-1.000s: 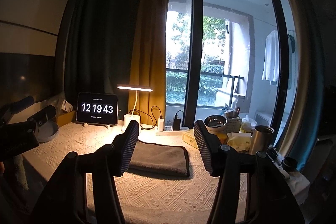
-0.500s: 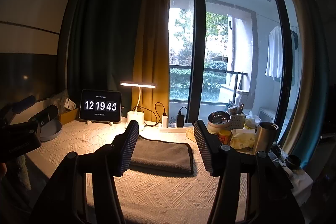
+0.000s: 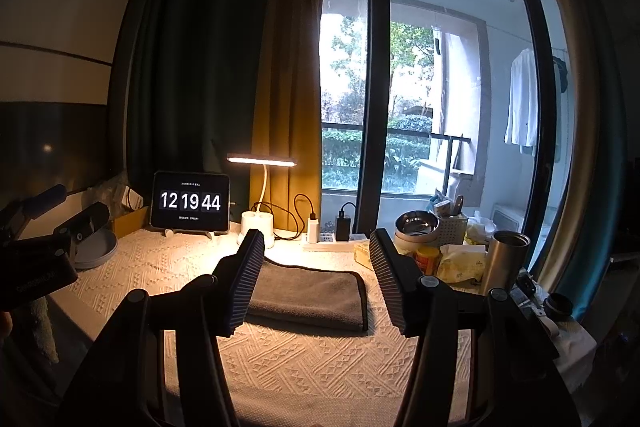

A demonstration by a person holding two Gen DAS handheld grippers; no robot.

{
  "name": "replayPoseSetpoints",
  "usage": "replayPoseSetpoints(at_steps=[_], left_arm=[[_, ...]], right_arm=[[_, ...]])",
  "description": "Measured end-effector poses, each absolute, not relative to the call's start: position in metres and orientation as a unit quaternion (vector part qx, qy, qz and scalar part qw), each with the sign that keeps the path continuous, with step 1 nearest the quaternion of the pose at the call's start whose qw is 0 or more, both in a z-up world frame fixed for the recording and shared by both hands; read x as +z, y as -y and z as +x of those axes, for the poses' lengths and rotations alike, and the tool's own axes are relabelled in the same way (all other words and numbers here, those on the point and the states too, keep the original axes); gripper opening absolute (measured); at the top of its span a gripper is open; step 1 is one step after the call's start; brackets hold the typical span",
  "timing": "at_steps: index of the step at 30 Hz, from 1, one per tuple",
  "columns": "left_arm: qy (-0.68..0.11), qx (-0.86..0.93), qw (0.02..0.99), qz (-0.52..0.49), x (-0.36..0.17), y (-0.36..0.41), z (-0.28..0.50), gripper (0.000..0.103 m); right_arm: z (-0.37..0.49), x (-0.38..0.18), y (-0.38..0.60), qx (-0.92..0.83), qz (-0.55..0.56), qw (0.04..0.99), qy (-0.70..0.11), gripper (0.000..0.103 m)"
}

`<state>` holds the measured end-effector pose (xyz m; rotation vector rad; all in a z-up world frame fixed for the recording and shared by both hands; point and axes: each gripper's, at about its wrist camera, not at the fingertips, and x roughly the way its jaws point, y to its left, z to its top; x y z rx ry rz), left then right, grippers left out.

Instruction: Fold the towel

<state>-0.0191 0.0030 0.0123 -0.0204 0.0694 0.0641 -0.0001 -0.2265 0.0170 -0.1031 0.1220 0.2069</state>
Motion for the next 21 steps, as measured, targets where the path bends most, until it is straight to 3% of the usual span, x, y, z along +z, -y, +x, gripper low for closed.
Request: replayPoseSetpoints(at_steps=[21], left_arm=[[-0.039,0.035,0.999,-0.012,0.0088,-0.0050,-0.0154,0.093]], right_arm=[[0.0019,0.0140,0.2256,0.104,-0.052,0.991,-0.064,0.058]])
